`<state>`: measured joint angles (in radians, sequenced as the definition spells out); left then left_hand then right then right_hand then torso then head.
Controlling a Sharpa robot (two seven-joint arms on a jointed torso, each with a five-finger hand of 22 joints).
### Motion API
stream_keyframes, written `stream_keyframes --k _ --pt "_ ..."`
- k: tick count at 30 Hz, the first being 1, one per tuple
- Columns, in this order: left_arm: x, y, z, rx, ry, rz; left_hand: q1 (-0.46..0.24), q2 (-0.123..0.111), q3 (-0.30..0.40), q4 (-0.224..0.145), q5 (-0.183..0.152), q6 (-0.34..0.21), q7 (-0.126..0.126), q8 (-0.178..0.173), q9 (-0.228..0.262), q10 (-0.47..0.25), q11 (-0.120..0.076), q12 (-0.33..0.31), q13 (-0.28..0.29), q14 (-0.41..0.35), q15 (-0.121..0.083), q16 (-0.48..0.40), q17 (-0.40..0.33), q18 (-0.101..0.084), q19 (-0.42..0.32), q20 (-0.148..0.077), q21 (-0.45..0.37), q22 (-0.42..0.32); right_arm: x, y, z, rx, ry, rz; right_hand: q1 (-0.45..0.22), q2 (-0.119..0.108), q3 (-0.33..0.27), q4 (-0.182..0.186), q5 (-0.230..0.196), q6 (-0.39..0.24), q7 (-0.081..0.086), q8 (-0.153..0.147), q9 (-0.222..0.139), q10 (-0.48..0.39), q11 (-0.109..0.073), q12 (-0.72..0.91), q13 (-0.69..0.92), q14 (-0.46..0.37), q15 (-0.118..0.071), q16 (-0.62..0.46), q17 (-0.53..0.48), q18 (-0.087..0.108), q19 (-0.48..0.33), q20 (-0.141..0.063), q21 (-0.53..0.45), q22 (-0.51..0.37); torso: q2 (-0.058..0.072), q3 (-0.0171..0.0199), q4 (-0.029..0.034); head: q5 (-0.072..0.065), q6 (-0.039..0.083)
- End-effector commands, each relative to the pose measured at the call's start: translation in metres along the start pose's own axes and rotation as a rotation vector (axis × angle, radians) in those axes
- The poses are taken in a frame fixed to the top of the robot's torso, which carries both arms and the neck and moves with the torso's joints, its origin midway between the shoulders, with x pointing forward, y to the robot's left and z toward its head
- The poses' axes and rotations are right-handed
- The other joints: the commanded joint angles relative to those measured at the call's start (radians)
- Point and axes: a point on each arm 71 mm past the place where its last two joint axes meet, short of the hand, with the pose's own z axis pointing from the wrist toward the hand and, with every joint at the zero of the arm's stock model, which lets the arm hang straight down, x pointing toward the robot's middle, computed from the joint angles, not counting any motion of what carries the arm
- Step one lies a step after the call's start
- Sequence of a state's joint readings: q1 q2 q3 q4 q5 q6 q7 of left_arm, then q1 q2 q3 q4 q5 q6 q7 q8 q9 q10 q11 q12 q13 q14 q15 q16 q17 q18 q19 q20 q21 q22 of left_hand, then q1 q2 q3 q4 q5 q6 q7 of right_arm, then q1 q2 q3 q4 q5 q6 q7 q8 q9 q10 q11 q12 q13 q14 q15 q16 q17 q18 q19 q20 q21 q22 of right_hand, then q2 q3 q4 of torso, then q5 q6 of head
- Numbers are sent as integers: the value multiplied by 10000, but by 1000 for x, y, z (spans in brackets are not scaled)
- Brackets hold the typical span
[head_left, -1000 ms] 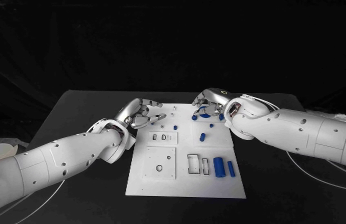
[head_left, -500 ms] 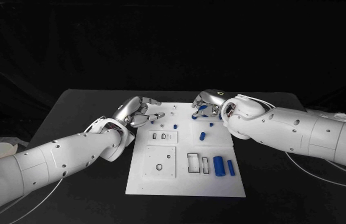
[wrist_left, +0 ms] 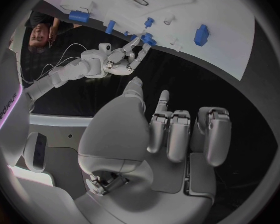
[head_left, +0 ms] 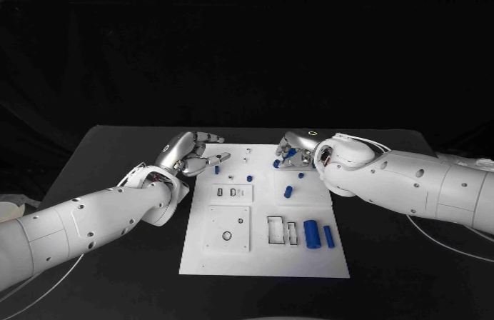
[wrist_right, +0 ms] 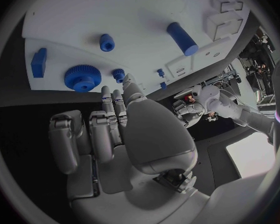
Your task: Assemble the parts on the task board
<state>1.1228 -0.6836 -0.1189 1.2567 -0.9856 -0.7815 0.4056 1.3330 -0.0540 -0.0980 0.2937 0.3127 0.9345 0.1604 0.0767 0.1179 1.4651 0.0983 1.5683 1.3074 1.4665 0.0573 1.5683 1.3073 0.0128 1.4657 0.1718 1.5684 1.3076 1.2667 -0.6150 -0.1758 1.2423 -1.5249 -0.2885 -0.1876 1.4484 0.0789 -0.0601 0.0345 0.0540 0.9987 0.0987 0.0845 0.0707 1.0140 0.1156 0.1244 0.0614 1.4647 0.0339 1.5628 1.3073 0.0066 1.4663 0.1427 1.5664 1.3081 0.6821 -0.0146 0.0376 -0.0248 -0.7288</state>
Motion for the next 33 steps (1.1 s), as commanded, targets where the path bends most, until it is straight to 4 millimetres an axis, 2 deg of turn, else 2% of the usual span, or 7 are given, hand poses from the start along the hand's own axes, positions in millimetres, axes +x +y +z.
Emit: stream_keyframes --k 1,7,11,17,24,27,33 --pt "-2 -1 1 -60 -355 -121 -59 43 -47 4 42 81 20 36 8 1057 44 25 2634 1043 63 25 2635 -128 1051 61 24 2632 4 -3 1 335 378 -245 133 27 50 -4 -41 1 74 -45 -18 -60 -9 -45 0 1035 46 62 2510 -66 1045 80 44 2627 -2 -7 -10 57 -20" --pt "-2 0 2 -126 -428 -219 -66 69 -40 3 43 79 19 29 7 1057 43 25 2634 1043 61 25 2635 -128 1051 61 24 2632 6 -3 2 433 467 -252 138 54 76 8 -45 -28 112 -90 -27 -64 -15 -93 3 1040 32 66 2536 -66 1045 75 44 2627 -12 -2 -12 57 -35" --pt "-2 1 2 -163 -470 -264 -67 77 -37 2 43 78 19 27 6 1057 43 25 2634 1043 60 25 2635 -128 1051 61 24 2632 8 -2 4 467 524 -264 131 65 88 22 -45 -49 153 -121 -32 -51 -34 -121 6 1041 10 66 2538 -66 1045 63 44 2627 -13 -12 -5 69 -68" --pt "-3 2 2 -365 -574 -470 -70 104 -29 0 43 72 19 18 3 1057 42 25 2634 1043 58 25 2635 -128 1051 60 24 2632 13 2 7 439 626 -250 145 84 110 23 -43 -52 179 -139 -32 -33 -57 -143 8 1046 -19 70 2562 -66 1045 45 44 2627 -14 2 -20 124 -105" --pt "-4 4 1 -452 -632 -534 -68 141 -16 -4 43 65 18 7 0 1057 41 25 2634 1043 57 25 2635 -128 1051 59 24 2632 19 9 9 339 647 -213 160 113 141 30 -42 -39 213 -151 -29 19 -90 -159 13 1045 -51 69 2560 -66 1045 17 44 2627 -10 4 -7 128 -114" --pt "-4 4 1 -464 -642 -538 -67 147 -14 -4 42 65 18 6 -1 1057 41 25 2634 1043 56 25 2635 -128 1051 59 24 2632 19 11 10 316 553 -209 173 146 175 40 -40 -30 218 -163 -27 108 -111 -159 18 1045 -71 69 2560 -66 1045 -7 44 2627 -25 -11 -13 123 -122" --pt "-5 4 1 -473 -658 -531 -64 175 -5 -6 42 66 18 1 -2 1057 40 25 2634 1043 55 25 2635 -128 1051 59 24 2632 20 14 11 332 672 -275 209 213 245 54 -38 31 194 -156 -17 260 -138 -167 18 1047 -90 71 2571 -66 1045 -33 44 2627 -20 -3 -18 117 -106"
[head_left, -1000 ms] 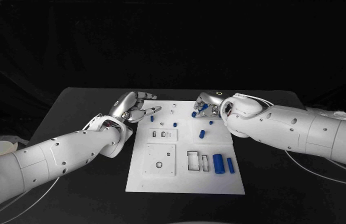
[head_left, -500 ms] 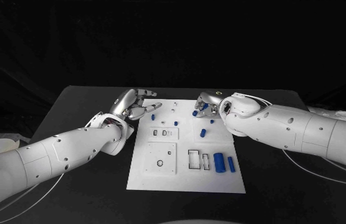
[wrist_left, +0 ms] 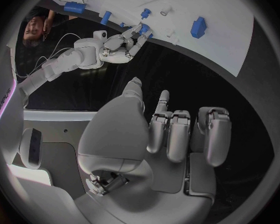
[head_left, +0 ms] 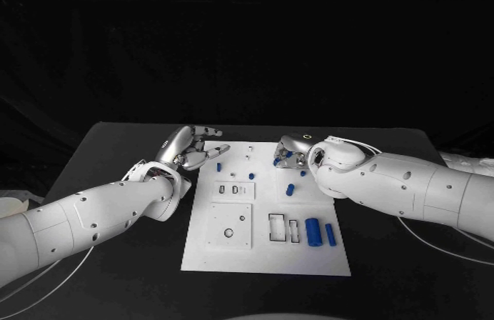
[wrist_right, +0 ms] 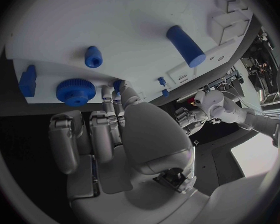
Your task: Assemble the parts on the task board
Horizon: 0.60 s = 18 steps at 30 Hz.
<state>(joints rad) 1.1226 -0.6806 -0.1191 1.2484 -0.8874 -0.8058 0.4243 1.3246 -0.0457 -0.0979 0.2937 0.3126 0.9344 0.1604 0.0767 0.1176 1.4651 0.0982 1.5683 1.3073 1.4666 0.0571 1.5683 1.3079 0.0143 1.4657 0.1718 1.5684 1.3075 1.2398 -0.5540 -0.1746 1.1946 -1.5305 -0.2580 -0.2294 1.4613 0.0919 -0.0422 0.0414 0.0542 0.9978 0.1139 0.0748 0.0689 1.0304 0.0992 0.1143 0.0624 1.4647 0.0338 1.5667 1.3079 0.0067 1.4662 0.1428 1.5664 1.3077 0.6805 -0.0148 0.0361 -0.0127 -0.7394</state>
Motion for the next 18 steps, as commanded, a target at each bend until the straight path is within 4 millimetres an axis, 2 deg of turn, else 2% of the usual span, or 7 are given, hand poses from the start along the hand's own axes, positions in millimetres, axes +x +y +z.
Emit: stream_keyframes --k 1,11,18 --pt "-1 -1 1 69 -142 -46 20 92 -6 -5 43 67 18 1 1 1057 41 25 2635 1042 57 25 2629 -143 1051 59 24 2633 3 1 0 94 221 -241 89 93 78 -13 -40 51 38 -58 4 118 20 -70 7 1047 -95 31 2565 -67 1046 -39 44 2631 -3 -4 -5 -10 -4" --pt "-1 0 1 30 -154 -33 24 115 1 -6 41 69 17 -2 1 1057 39 25 2635 1042 56 25 2629 -143 1051 58 24 2633 3 1 0 196 174 -268 281 271 326 -14 -29 240 2 -31 26 567 -74 -89 -4 1058 -151 39 2617 -67 1046 -89 44 2631 -6 7 10 -16 7" --pt "-2 0 1 1 -172 -12 24 138 7 -6 40 70 16 -5 0 1057 38 25 2635 1042 55 25 2629 -143 1051 58 24 2633 0 3 -1 -100 -331 -114 524 419 660 -23 -25 817 -68 150 118 1061 -300 -183 -15 1061 -419 41 2629 -67 1046 -328 44 2631 -5 5 12 7 32"
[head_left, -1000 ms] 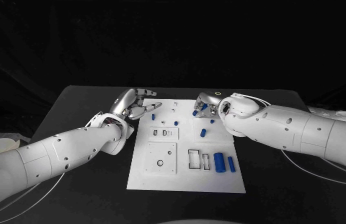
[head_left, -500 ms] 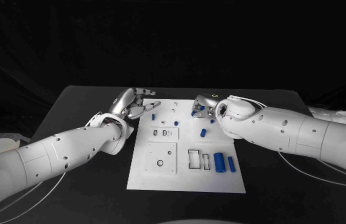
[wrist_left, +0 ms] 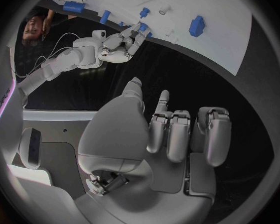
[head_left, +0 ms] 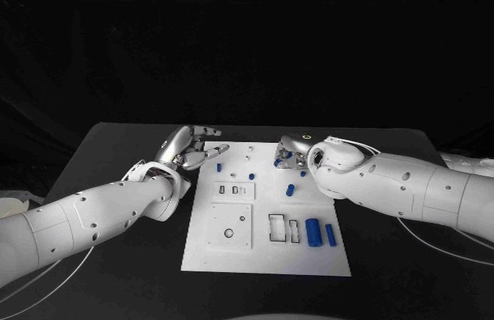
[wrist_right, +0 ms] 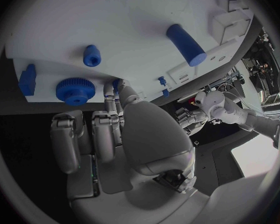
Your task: Assemble the parts on the task board
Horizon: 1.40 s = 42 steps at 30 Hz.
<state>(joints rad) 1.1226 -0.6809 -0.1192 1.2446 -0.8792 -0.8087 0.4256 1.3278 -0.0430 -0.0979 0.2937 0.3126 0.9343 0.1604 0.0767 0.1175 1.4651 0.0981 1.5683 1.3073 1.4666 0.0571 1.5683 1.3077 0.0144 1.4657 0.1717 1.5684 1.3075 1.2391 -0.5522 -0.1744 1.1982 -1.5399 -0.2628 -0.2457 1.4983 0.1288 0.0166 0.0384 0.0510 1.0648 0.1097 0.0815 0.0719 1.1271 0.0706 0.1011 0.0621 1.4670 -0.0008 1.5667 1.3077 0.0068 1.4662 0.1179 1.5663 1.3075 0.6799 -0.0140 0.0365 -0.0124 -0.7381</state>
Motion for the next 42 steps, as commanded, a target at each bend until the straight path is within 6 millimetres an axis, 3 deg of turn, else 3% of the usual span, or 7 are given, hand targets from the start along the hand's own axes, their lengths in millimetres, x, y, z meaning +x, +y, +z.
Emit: stream_keyframes --k 1,14,20,27,42 --pt "0 -1 1 67 -110 -3 -9 110 6 -6 40 71 16 -5 1 1057 39 25 2635 1042 55 25 2631 -144 1051 58 24 2633 -1 1 -1 -214 -332 -24 166 53 97 10 5 203 -32 102 97 147 -29 -58 -12 1038 -90 41 2631 -68 1046 -98 44 2633 2 -8 11 4 21" --pt "-2 -1 0 54 -151 8 -5 153 16 -8 38 72 15 -11 0 1057 37 25 2635 1042 54 25 2631 -144 1051 58 24 2633 -14 3 -3 -743 -1846 848 187 -43 190 52 7 402 -13 125 126 394 -56 -162 -16 1038 -94 41 2631 -68 1046 -155 44 2633 26 -18 28 109 69" --pt "-2 -3 1 114 -189 -4 2 182 23 -9 36 74 13 -15 -1 1057 36 25 2635 1042 53 25 2631 -144 1051 57 24 2633 -25 11 3 -1049 -2382 962 207 -83 209 49 9 405 2 107 123 414 -41 -204 -19 1038 -61 41 2631 -68 1046 -137 44 2633 115 -40 96 61 145" --pt "-2 -7 3 225 -233 -32 9 208 30 -11 35 77 11 -18 -1 1057 34 25 2635 1042 52 25 2631 -144 1051 57 24 2633 -32 18 13 -1131 -2529 778 239 -115 242 45 13 406 9 84 118 419 -27 -257 -22 1038 -32 41 2631 -68 1046 -115 44 2633 216 -94 190 9 208" --pt "-5 -12 4 405 -324 5 34 266 43 -15 33 82 8 -25 -3 1057 31 25 2635 1042 49 25 2631 -144 1051 56 24 2633 -33 27 35 -1058 -2681 460 255 -147 291 67 15 373 32 29 102 393 2 -345 -25 1038 -3 41 2631 -68 1046 -86 44 2633 437 -157 395 -47 283"
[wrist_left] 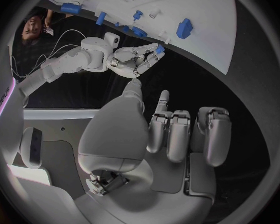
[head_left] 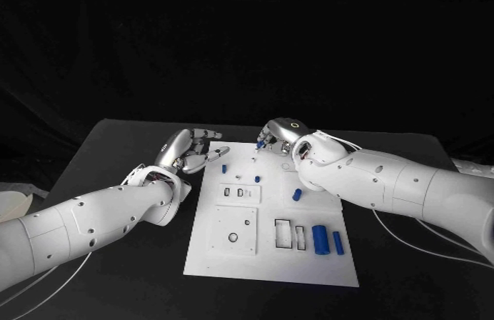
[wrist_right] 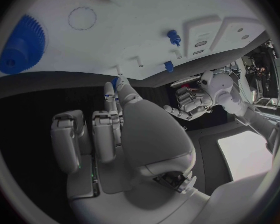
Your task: Assemble the parts on the task board
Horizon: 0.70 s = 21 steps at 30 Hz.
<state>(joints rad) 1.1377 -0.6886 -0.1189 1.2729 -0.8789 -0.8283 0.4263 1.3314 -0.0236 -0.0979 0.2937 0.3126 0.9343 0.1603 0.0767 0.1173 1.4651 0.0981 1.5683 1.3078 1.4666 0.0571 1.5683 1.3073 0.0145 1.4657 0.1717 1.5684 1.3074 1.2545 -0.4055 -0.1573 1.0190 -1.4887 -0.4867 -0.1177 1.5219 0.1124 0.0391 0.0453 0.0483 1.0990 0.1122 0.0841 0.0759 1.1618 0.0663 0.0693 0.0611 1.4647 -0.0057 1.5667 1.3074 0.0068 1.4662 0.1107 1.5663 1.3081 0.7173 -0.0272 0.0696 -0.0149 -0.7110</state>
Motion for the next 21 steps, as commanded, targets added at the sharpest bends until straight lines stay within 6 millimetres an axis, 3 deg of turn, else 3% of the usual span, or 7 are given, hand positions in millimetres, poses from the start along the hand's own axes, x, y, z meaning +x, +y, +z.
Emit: stream_keyframes --k 1,7,10,14,21 --pt "-1 -3 1 197 -119 41 -2 72 43 -15 33 82 8 -25 -2 1057 31 25 2630 1042 49 25 2634 -145 1051 56 24 2634 1 3 3 -240 -97 -156 19 17 65 -2 42 30 7 3 63 46 45 -28 -16 1061 47 41 2634 -68 1046 -14 45 2627 77 -35 68 -44 19" --pt "-1 -4 0 219 -126 31 6 91 48 -16 32 83 8 -27 -2 1057 30 25 2630 1042 49 25 2634 -145 1051 55 24 2634 3 5 7 -159 84 -270 23 3 83 7 42 16 11 -18 57 28 52 -54 -17 1061 58 41 2634 -68 1046 -3 45 2627 116 -74 85 -35 -15" --pt "-2 -4 0 237 -141 32 8 95 48 -16 32 83 8 -28 -2 1057 30 25 2630 1042 48 25 2634 -145 1051 55 24 2634 3 6 7 -95 199 -275 21 -13 94 18 40 1 16 -37 51 11 60 -71 -17 1061 61 41 2634 -68 1046 4 45 2627 122 -68 73 -21 -38" --pt "-2 -5 0 237 -156 38 13 110 51 -15 31 84 7 -30 -3 1057 29 25 2630 1042 48 25 2634 -145 1051 55 24 2634 4 7 7 -69 278 -283 20 -19 96 20 40 -3 18 -42 49 6 62 -75 -17 1061 62 41 2634 -68 1046 5 45 2627 126 -89 67 -24 -50" --pt "-3 -4 0 207 -167 61 13 110 51 -15 31 84 7 -30 -3 1057 29 25 2630 1042 48 25 2634 -145 1051 55 24 2634 3 9 6 -108 127 -403 18 -21 97 23 39 -4 21 -45 49 3 63 -77 -17 1061 63 41 2634 -68 1046 6 45 2627 101 -64 61 -14 -33"
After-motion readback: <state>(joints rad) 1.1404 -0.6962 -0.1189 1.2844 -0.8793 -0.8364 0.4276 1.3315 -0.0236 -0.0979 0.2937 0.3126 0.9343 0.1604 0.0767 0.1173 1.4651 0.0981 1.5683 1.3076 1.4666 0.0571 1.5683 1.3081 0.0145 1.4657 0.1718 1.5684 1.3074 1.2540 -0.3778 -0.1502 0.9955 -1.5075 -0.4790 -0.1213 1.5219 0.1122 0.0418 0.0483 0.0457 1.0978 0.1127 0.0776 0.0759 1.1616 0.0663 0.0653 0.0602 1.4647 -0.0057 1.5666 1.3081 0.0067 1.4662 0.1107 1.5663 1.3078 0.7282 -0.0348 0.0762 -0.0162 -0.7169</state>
